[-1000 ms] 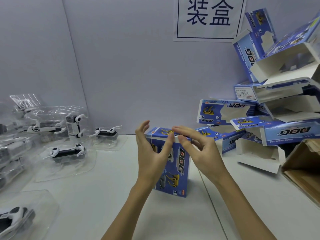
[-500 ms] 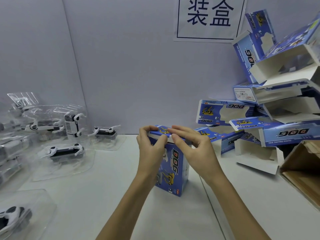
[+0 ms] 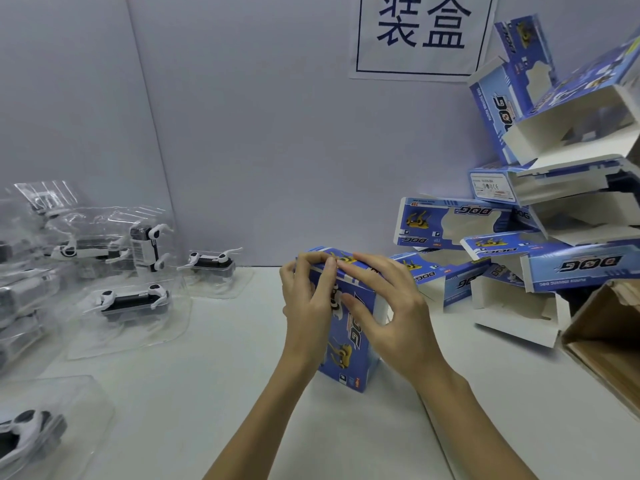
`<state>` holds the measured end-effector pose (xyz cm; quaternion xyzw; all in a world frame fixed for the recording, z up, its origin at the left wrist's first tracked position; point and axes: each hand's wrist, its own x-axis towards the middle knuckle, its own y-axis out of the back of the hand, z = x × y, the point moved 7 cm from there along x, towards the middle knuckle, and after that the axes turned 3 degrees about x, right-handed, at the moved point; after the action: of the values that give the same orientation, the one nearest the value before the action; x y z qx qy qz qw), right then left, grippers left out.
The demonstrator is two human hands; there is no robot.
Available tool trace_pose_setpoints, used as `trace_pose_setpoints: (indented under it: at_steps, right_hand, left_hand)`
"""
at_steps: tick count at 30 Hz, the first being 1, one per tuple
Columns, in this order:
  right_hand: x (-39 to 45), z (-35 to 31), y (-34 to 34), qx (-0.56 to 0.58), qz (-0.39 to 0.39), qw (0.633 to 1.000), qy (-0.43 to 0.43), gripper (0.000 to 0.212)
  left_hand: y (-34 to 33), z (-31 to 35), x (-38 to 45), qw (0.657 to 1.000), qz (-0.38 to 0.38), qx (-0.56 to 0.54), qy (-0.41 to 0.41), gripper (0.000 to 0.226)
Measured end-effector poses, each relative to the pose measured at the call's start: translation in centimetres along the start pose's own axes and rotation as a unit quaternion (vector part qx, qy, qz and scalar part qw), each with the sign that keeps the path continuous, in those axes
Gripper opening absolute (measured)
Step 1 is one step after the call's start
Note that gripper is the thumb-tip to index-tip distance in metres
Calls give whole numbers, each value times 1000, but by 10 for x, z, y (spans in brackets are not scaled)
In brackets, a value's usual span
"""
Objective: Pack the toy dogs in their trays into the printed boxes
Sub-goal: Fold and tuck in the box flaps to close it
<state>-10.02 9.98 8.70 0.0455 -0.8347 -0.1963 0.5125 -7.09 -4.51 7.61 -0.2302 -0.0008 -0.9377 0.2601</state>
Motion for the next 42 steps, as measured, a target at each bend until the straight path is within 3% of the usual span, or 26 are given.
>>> trace_pose_setpoints:
  at_steps: [4,7,9,19,34,37,40,42]
  right_hand:
    - [0,-2,-6,17,8,1000,1,34]
    - [0,-1,-6,52,23,998,-9,28]
    - [0,-1,-6,66,34,997,-11,24]
    - [-1,1,-7,72,28,997,-26,24]
    - [1,2,-5,110,18,992,-50,19]
    - [1,3,-4,135,0,989,-67,24]
    - [2,4,-3,154,7,985,-77,24]
    - [1,7,-4,165,11,983,-78,22]
  left_hand:
    - [7,-5,6,1000,19,2,-14,12]
    - [9,-13,12,994,1,-103,35,23]
    - [10,-16,16,992,10,-115,52,30]
    - [21,-27,24,984,59,-129,110,13]
    - [30,-20,32,995,87,-41,24,16]
    - [31,-26,30,992,81,-66,75,14]
    - [23,-37,25,979,16,-87,183,29]
    - [17,-38,23,975,-17,-74,210,40]
